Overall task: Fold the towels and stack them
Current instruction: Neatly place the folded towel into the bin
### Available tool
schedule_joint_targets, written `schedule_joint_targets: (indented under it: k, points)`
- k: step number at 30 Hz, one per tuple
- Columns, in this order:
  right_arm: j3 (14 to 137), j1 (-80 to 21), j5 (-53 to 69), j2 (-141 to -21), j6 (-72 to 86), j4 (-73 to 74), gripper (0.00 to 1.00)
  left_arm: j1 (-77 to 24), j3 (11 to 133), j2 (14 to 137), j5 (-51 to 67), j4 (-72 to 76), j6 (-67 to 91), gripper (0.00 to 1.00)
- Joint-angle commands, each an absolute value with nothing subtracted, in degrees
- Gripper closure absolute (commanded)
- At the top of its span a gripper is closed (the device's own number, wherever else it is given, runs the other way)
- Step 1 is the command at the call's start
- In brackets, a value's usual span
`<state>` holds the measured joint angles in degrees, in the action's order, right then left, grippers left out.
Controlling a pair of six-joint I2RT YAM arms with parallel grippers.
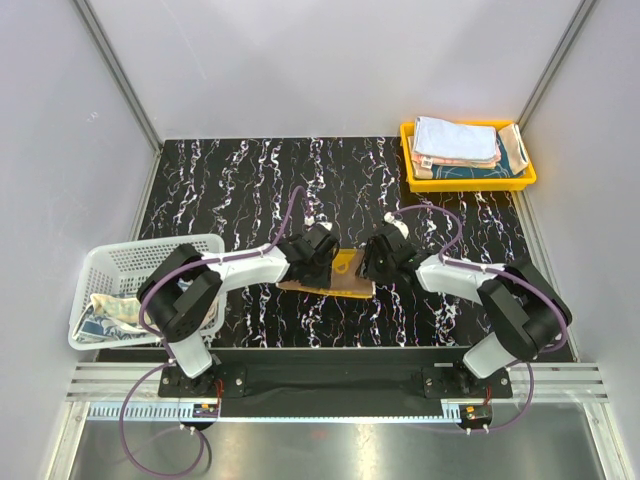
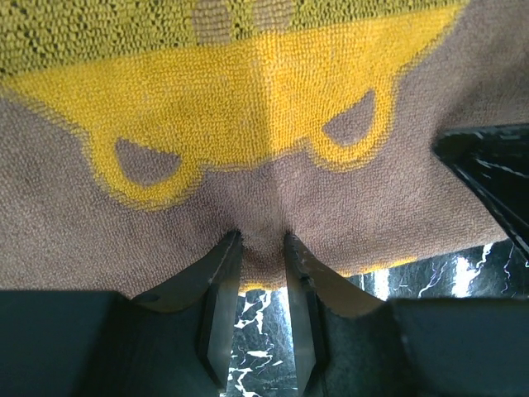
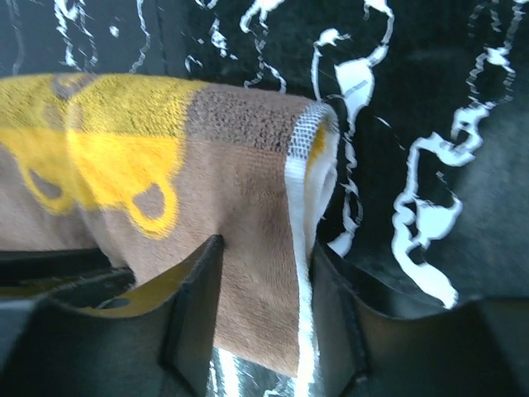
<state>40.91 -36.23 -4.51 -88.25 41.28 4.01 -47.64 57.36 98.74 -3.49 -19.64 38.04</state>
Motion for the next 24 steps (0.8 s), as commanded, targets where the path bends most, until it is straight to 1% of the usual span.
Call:
schedule_joint_targets:
  k: [1, 2, 4, 7, 8, 9, 11, 12, 14, 18, 20, 24]
  points:
    - [39.6, -36.9, -3.3, -91.1, 43.6, 2.2, 0.5, -48.3, 56.4, 100.1, -3.8, -18.3, 38.8, 0.67]
    - [39.6, -36.9, -3.5, -91.3, 43.8, 1.9, 0.56, -48.3, 56.5, 100.1, -3.8, -18.5, 38.8, 0.67]
    - [39.7, -36.8, -4.8, -91.5, 43.8, 3.4, 0.62, -48.3, 56.7, 99.8, -3.7, -18.6, 38.8, 0.67]
    - [41.5, -37.1, -6.8, -91.4, 42.1, 6.8, 0.78, -48.3, 58.0, 98.5, -3.5, -19.1, 38.9, 0.67]
    - [42.0, -37.2, -7.4, -91.2, 41.5, 7.8, 0.82, -48.3, 58.9, 98.0, -3.5, -19.4, 38.8, 0.67]
    - [43.5, -37.2, -7.8, -91.2, 40.3, 8.8, 0.92, -48.3, 60.1, 96.8, -3.5, -20.0, 38.8, 0.67]
    - [45.4, -37.3, -9.0, -91.6, 38.7, 12.5, 0.98, -47.9, 65.1, 95.5, -4.6, -23.2, 38.8, 0.67]
    - [48.0, -37.3, -9.4, -91.8, 36.9, 14.0, 1.0, -47.0, 66.7, 93.7, -4.8, -24.4, 39.0, 0.67]
    - [50.2, -37.6, -12.4, -92.5, 35.4, 18.4, 1.0, -45.6, 70.8, 91.2, -5.4, -27.6, 40.2, 0.67]
    - [57.4, -37.6, -18.4, -92.9, 30.3, 24.6, 1.0, -41.2, 74.3, 83.2, -5.3, -30.5, 41.0, 0.67]
    - [60.6, -37.5, -22.4, -94.1, 27.5, 27.8, 1.0, -40.4, 75.3, 78.8, -6.1, -33.0, 39.8, 0.65]
    - [72.6, -36.7, -30.7, -99.7, 17.7, 31.4, 1.0, -37.6, 75.0, 72.5, -7.1, -36.7, 38.0, 0.65]
